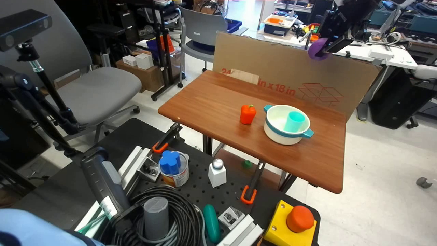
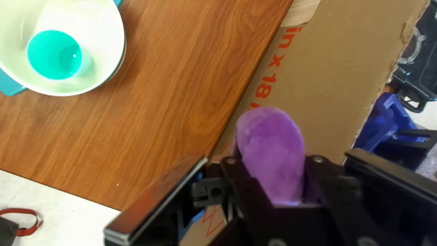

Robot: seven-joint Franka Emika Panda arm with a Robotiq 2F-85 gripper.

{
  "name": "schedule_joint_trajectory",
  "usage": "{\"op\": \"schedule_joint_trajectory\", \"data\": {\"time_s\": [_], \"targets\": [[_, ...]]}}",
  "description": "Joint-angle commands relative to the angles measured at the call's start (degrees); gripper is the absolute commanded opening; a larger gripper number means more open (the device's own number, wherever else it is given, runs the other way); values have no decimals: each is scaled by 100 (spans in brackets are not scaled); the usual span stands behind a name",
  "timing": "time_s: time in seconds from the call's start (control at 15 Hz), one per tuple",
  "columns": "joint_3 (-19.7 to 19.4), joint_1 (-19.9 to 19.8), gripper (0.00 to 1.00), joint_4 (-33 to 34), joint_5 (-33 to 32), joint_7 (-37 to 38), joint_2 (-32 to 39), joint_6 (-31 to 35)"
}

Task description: Pick up the purple plush toy and put it at the right of the table

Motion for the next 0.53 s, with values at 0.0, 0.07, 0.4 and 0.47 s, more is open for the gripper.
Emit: {"op": "schedule_joint_trajectory", "data": {"time_s": [0.0, 0.07, 0.4, 0.47], "targets": [[-220, 23, 6, 592, -137, 618, 481, -163], [-262, -17, 6, 734, -170, 750, 611, -233], [-253, -180, 6, 1277, -228, 822, 1174, -723], [-257, -182, 6, 1403, -270, 812, 1302, -843]]}}
